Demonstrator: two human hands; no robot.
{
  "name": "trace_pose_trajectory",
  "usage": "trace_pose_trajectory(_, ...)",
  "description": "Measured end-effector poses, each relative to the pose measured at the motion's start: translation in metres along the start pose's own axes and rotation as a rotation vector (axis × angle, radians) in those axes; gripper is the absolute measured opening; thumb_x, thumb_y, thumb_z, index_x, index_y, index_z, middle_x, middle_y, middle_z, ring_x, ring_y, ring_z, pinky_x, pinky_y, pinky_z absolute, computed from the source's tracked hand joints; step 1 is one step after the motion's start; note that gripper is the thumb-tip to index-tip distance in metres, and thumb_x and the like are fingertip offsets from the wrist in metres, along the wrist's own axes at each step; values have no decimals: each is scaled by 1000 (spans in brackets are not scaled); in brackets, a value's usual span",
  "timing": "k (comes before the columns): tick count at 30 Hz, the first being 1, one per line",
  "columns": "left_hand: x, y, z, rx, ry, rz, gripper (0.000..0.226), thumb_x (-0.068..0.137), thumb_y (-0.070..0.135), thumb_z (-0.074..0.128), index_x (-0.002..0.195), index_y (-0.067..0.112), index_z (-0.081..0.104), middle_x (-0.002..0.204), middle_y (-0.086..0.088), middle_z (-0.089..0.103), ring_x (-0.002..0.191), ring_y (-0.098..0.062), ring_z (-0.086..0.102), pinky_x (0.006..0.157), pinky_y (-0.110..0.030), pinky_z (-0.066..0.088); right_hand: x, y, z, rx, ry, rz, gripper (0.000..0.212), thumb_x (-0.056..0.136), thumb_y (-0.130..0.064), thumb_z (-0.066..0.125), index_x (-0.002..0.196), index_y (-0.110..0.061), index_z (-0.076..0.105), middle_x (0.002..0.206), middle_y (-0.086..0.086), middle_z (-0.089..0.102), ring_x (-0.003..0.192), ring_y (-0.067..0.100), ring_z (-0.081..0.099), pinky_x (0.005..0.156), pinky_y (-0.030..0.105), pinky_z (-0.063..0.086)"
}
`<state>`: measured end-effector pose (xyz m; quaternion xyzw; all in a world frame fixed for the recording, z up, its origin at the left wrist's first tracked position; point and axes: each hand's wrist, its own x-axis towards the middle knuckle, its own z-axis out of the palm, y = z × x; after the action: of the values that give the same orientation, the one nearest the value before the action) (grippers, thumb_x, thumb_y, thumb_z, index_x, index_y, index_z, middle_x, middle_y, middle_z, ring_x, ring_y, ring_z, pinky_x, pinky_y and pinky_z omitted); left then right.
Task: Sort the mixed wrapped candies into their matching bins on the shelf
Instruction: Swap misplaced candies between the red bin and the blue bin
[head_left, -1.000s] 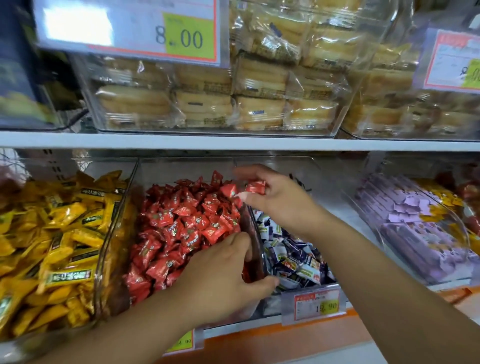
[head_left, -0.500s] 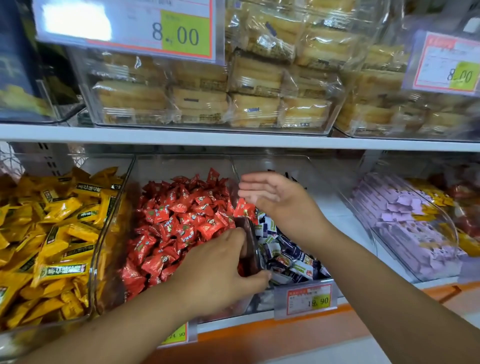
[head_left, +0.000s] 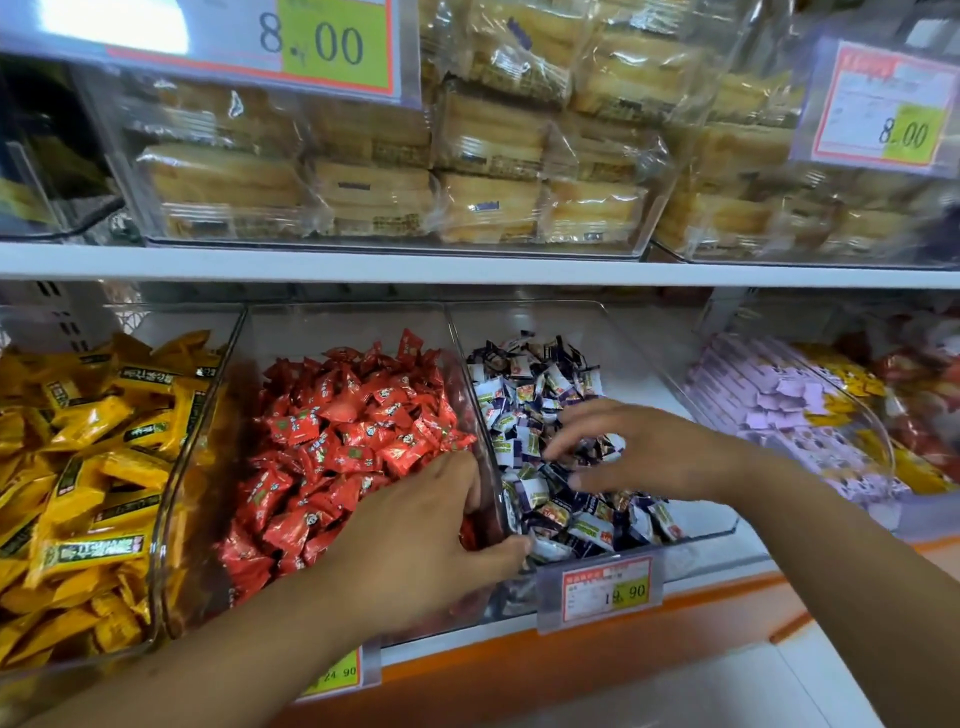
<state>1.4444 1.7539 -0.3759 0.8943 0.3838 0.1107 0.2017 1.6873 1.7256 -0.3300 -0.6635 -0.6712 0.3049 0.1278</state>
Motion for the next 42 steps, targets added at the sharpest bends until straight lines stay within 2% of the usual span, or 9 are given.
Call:
trace_pose_trajectory(6,-2,4,0,-13,67,-3,44,77,75,47,89,35,33,85,13,42,60,-6,46,50,-22,29,9,4,36,-287,-155,88,77,75,-48,76,138,-57,34,157,-24,-13,146,13,-16,119,52,4)
trace_pose_trajectory(11,-4,8,-2,85,240,42,55,69,86,41,98,41,27,90,22,37,59,-3,46,46,-19,29,26,21,17,-268,116,104,66,82,-13,69,134,-46,48,161,-14,2,145,23,15,106,40,35)
trace_pose_trajectory(14,2,4,-11,104,399,143,68,76,82,38,128,39,38,113,25,41,91,2,47,74,-17,40,17,28,-10,-155,171,147,58,86,-17,69,135,-39,49,156,0,22,124,23,50,81,22,47)
trace_pose_trajectory(17,14,-1,-26,209,294,200,72,83,82,23,145,44,30,155,21,19,142,-7,16,113,-36,19,7,11,-16,-279,92,89,64,82,-37,73,138,-48,41,159,-6,17,144,18,21,110,25,23)
trace_pose_trajectory(22,24,-11,-21,106,107,163,70,79,84,11,142,55,21,153,33,-12,140,10,-19,120,-35,-9,25,-17,33,-445,-92,-82,87,73,-61,71,145,-49,25,158,-21,-17,143,12,-27,115,53,-15)
trace_pose_trajectory(28,22,-15,-27,174,116,154,72,77,89,9,134,53,32,153,34,-5,141,10,-16,119,-35,-10,40,16,3,-609,160,154,68,78,-67,61,139,-48,38,160,-2,11,144,29,13,116,48,18)
trace_pose_trajectory(32,22,-19,-31,204,71,167,72,73,92,7,135,60,23,151,37,-10,139,11,-20,120,-37,-9,22,7,-35,-507,-14,221,57,88,-49,62,141,-33,45,150,4,36,130,23,44,106,33,37)
trace_pose_trajectory(39,24,-22,-32,144,66,194,68,76,90,22,136,59,29,152,39,-5,141,11,-14,119,-36,-7,37,-16,24,-515,-176,15,98,67,-69,71,143,-59,9,159,-11,-21,145,23,-24,114,60,-10)
trace_pose_trajectory(42,21,-22,-34,130,53,197,62,77,89,22,131,61,28,152,39,-8,141,11,-14,119,-34,-6,52,1,36,-686,47,17,94,68,-77,61,144,-56,9,162,-3,-7,147,35,-8,112,66,0)
